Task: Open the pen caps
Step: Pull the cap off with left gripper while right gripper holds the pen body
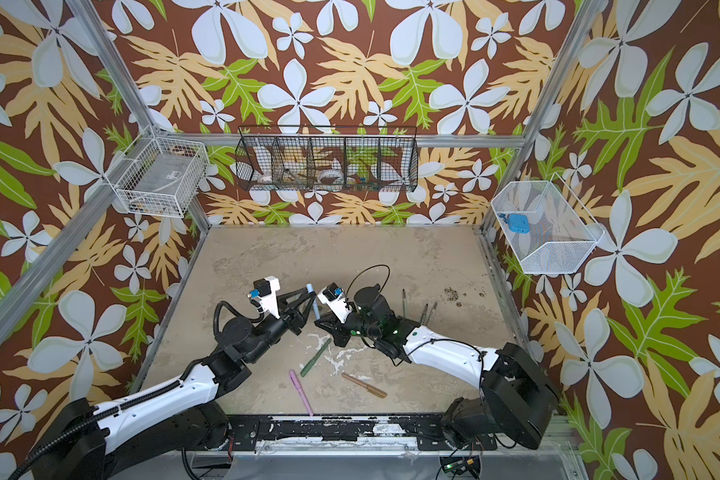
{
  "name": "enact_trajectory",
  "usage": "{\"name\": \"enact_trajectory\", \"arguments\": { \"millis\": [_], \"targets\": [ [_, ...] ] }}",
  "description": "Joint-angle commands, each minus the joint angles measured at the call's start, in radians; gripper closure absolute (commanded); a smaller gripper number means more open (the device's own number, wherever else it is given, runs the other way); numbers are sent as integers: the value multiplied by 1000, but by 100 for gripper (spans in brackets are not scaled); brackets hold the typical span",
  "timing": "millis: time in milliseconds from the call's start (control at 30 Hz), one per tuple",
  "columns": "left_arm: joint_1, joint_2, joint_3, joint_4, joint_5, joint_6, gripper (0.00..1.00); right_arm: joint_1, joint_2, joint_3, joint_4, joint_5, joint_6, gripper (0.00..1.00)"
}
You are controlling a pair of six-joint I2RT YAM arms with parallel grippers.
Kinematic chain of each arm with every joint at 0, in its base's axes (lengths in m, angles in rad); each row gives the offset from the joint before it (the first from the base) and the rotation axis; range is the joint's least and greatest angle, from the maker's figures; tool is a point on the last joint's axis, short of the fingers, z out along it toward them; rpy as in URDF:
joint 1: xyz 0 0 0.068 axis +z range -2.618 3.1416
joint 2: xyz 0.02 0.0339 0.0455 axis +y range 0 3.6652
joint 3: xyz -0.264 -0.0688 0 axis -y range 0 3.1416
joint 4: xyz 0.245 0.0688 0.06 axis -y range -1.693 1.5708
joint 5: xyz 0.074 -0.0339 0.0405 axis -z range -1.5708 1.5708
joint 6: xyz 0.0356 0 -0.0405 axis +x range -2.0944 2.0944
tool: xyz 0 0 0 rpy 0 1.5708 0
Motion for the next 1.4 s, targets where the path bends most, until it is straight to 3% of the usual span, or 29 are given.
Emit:
{"name": "enact_trajectory", "arguments": {
  "millis": [0,300,533,833,933,1100,1367],
  "targets": [
    [3,2,11,1,-22,11,63,11,6,12,-15,25,-24,100],
    [4,14,17,-7,-17,8,75,50,19,35,-59,107,-55,100],
    [9,7,17,-18,-30,0,97,52,17,34,-64,147,-58,99],
    [12,5,2,38,45,5,100,52,-63,-9,-26,161,-51,47],
    [10,22,-4,73,98,11,100,46,-121,-45,13,150,-40,39],
    [10,72,7,116,209,11,100,-6,-186,-102,89,92,14,36],
    [11,134,19,185,341,-8,100,-40,-179,-116,125,1,46,44]
  ]
}}
